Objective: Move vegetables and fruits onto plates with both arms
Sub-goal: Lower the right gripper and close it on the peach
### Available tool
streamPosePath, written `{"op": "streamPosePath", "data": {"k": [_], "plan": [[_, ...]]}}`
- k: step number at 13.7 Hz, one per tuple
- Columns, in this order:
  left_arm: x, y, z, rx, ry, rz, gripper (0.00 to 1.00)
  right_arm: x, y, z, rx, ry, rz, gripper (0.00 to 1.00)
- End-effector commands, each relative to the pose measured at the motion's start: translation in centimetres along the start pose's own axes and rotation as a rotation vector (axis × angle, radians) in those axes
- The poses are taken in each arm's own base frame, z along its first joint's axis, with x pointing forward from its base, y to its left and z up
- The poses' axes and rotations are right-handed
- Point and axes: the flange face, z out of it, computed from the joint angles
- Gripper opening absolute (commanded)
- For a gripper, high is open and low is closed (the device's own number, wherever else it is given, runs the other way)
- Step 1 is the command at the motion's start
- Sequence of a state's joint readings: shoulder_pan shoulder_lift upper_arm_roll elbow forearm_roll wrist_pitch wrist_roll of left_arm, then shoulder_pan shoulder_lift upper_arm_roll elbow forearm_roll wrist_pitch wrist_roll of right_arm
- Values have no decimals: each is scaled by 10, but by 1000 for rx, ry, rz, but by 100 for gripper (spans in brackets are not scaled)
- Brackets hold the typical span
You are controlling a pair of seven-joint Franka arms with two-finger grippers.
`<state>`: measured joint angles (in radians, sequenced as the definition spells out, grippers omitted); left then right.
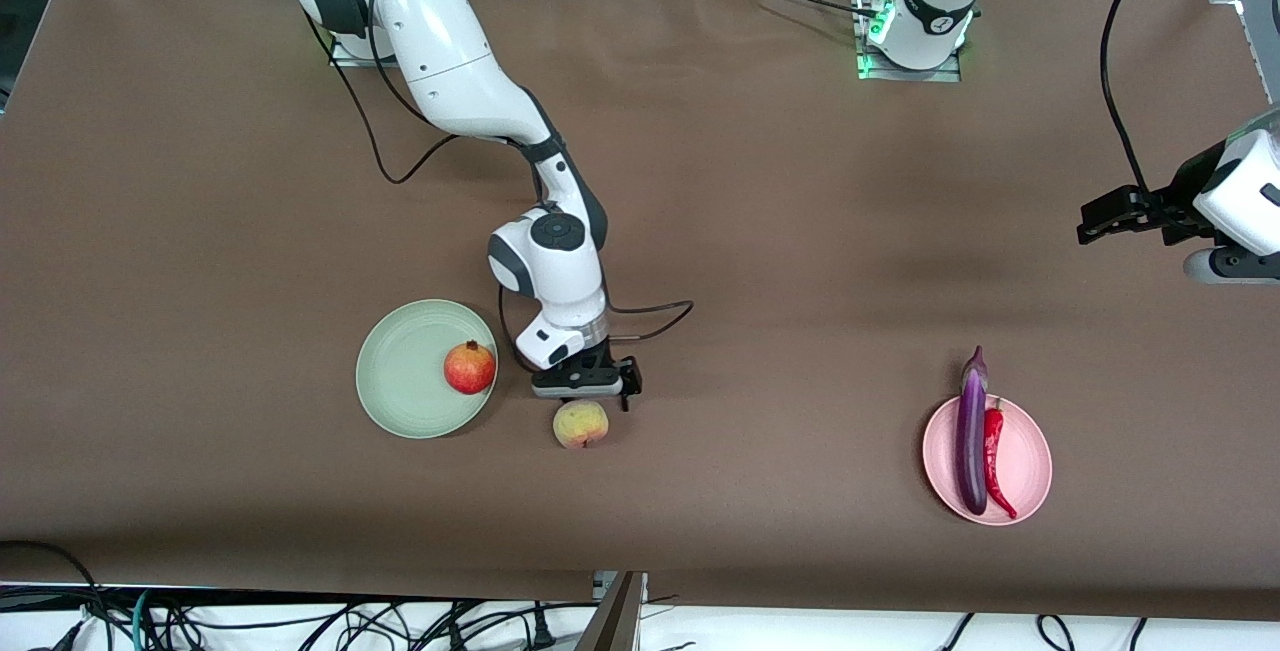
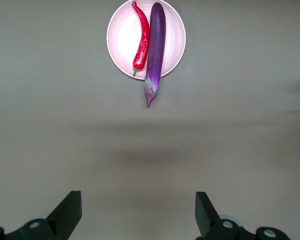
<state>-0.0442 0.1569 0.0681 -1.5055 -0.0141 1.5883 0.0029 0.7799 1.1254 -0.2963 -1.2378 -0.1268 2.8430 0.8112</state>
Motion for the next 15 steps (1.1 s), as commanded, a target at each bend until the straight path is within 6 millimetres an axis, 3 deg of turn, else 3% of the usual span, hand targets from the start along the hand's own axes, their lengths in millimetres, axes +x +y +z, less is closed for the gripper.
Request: {"op": "streamPosePath", "data": {"k": [1,6,8,11,12,15], "plan": [[3,-1,-6,13,10,-6,100,2,35,9,-58,-21,-34,99],[4,0,-6,13,10,-5,100,9,36,7,-24,15,-19,98],[4,-2,-6,15,10,-6,100,12,40,8,-25,19,-14,83],[4,-8,-6,11,10,-15,100,13,37,5,-22,22,-26,41],[4,-7,-7,6,11,-15,100,14,34,3,-21,26,-37,34],[4,-7,-7,8,11,-15,100,24,28,-12,-17,31,-40,34]]}}
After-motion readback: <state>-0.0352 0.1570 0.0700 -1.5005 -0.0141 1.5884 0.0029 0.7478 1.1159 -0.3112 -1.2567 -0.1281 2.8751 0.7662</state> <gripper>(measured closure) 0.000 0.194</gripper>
